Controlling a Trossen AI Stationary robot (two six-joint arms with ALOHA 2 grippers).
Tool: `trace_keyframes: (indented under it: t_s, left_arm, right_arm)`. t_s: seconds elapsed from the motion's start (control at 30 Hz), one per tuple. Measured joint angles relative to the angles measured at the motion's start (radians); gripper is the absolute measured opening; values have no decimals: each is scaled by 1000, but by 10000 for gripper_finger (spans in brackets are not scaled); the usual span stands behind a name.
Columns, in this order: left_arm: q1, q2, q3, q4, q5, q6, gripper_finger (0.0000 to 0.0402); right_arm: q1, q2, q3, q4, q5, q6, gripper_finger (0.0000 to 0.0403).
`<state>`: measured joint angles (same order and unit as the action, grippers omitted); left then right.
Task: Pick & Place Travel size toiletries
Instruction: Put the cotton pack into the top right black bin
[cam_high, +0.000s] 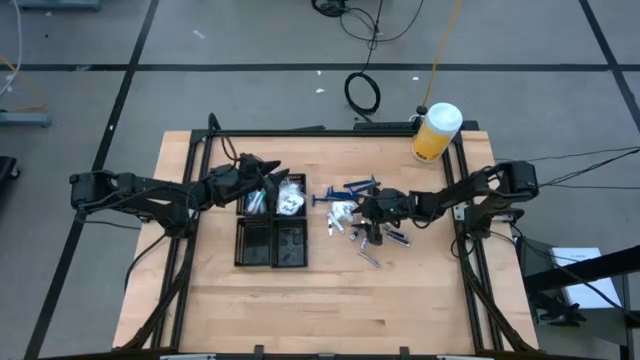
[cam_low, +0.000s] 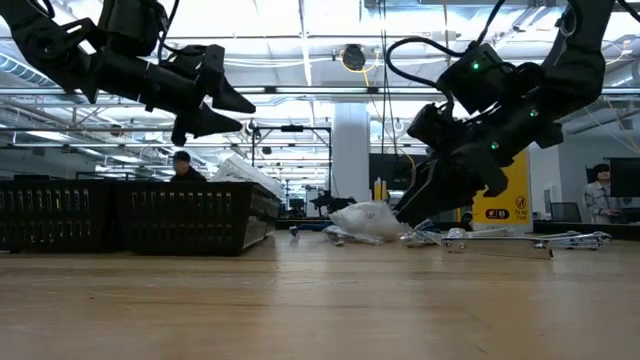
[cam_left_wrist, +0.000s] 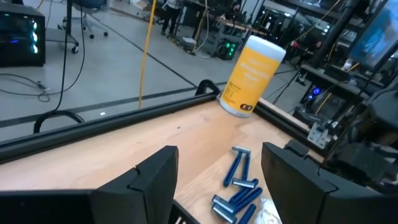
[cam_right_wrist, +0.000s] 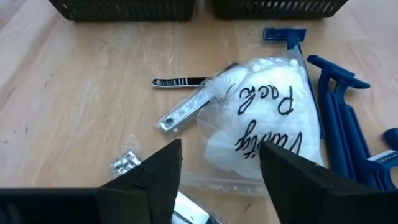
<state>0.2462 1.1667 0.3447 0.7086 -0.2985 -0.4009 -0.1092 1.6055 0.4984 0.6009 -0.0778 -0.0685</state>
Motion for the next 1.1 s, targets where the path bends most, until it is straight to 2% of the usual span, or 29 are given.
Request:
trace_keyframes:
  t_s: [0.53, 0.83, 1.1]
  left_arm:
    - [0, 0, 0, -10, 0, -28, 225]
    - [0, 0, 0, -10, 1, -28, 225]
    - [0, 0, 0, -35, 9, -26, 225]
  right_arm:
    - [-2, -12, 0, -22, 30, -103, 7]
    - [-2, -19, 0, 17, 26, -128, 1]
    - [32, -157, 0, 14, 23, -130, 0]
